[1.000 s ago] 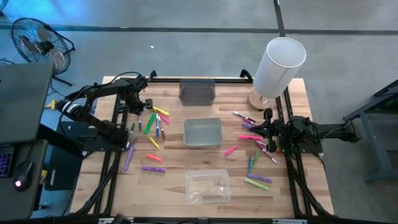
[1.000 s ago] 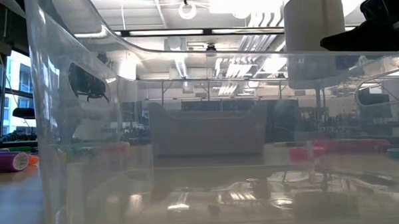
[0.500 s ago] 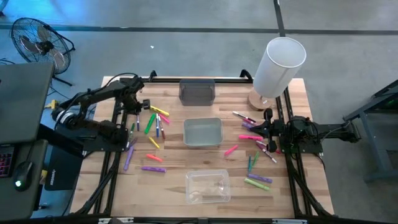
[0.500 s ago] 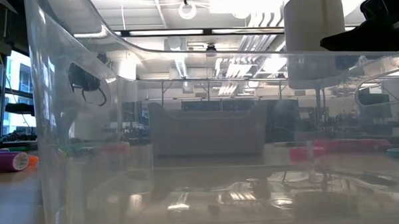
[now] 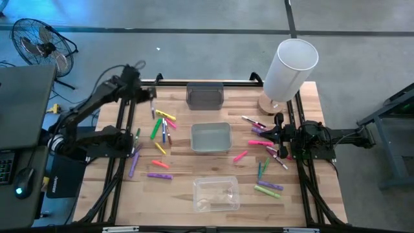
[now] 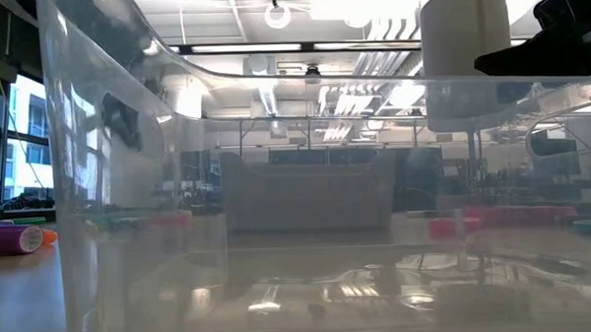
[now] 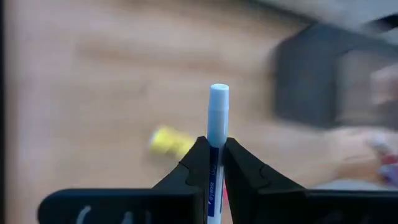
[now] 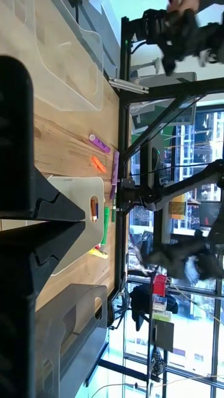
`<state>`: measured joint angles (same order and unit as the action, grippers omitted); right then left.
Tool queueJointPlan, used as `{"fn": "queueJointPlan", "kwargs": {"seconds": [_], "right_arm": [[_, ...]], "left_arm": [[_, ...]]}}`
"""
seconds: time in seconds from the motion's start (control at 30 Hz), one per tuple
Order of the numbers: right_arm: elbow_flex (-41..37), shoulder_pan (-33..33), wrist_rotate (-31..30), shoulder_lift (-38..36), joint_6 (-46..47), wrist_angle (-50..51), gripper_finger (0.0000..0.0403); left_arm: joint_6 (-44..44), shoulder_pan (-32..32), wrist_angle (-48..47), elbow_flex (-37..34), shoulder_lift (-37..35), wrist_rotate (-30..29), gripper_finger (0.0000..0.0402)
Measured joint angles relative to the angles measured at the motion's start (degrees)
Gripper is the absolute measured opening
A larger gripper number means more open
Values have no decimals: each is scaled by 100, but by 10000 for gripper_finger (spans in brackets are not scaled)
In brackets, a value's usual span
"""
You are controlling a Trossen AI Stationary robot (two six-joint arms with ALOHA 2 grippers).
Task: Pick & Place Markers
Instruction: Put the blue marker pen into the black bin
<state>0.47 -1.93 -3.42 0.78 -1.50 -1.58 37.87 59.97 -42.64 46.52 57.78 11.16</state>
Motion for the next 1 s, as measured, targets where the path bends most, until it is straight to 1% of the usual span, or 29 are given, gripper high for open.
{"fn": "queueJointPlan", "kwargs": {"seconds": [0.1,0.2,0.27,0.33,0.4,0.5,0.57,0.63,0.73,0.8,0.9,1.0], "right_arm": [[0,1,-2,0,0,0,0],[1,2,-4,0,0,0,0],[2,0,-3,0,0,0,0],[0,2,-4,0,0,0,0],[1,1,-2,0,0,0,0],[0,2,-4,0,0,0,0],[2,2,-4,0,0,0,0],[0,0,-2,0,0,0,0],[1,1,-2,0,0,0,0],[0,2,-4,0,0,0,0],[0,2,-4,0,0,0,0],[0,0,-2,0,0,0,0]], "left_arm": [[-441,0,597,478,82,-5,23],[-1021,-40,1477,969,318,212,23],[-1277,-177,1881,1361,621,220,23],[-1581,-347,2019,1798,1038,206,23],[-1976,-524,2016,2333,1556,245,23],[-2684,-786,1932,3145,2374,642,23],[-3252,-961,1701,3694,2908,961,23],[-3793,-1182,1401,4248,3426,1090,23],[-4487,-1540,854,4968,4159,1061,23],[-4883,-1760,496,5316,4589,1041,23],[-5265,-2060,267,5689,5135,1011,23],[-5429,-2244,16,5839,5531,734,23]]}}
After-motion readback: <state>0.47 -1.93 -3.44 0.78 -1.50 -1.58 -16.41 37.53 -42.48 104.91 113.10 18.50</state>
